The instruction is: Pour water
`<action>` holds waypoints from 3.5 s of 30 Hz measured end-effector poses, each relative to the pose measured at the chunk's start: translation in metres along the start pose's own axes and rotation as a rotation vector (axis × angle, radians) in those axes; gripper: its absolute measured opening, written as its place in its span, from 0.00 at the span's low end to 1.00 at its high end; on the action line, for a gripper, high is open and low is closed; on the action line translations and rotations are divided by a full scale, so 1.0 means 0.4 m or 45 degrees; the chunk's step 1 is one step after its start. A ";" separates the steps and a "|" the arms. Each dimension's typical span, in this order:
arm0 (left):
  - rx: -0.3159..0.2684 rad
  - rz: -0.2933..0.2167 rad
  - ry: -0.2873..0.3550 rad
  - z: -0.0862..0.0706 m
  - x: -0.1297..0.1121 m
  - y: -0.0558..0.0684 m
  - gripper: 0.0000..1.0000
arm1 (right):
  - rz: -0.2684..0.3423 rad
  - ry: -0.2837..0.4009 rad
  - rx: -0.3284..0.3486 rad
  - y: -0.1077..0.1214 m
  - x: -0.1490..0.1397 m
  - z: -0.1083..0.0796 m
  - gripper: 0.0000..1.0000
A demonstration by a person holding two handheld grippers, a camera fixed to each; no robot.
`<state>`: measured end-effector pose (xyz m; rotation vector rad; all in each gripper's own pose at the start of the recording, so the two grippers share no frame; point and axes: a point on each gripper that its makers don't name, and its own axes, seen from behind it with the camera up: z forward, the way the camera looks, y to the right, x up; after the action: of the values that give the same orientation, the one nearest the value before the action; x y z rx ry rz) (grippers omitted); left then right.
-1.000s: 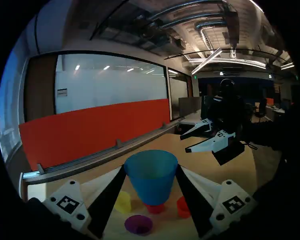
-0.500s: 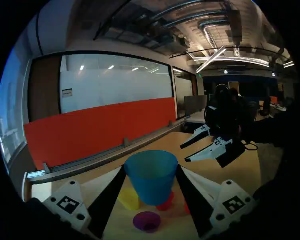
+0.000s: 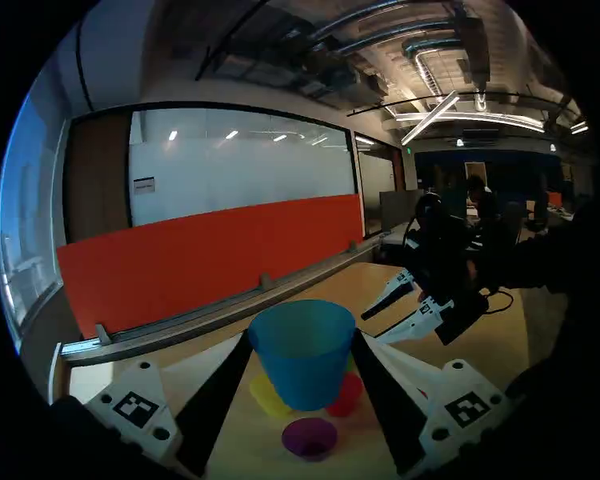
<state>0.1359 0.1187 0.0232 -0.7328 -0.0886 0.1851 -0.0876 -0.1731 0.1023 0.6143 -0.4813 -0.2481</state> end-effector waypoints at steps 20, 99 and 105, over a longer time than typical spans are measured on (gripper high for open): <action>0.021 -0.038 -0.022 -0.001 -0.041 -0.050 0.89 | 0.023 -0.118 -0.015 0.028 -0.082 0.135 1.00; -0.108 -0.065 0.017 0.001 -0.054 0.074 0.89 | -0.034 0.563 0.038 -0.130 0.313 -0.187 0.91; -0.125 -0.064 0.017 0.006 -0.058 0.086 0.89 | -0.035 0.614 0.043 -0.133 0.333 -0.211 0.90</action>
<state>0.1082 0.1406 0.0016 -0.8288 -0.1038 0.1283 0.0650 -0.2218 0.0576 0.6887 -0.0121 -0.1109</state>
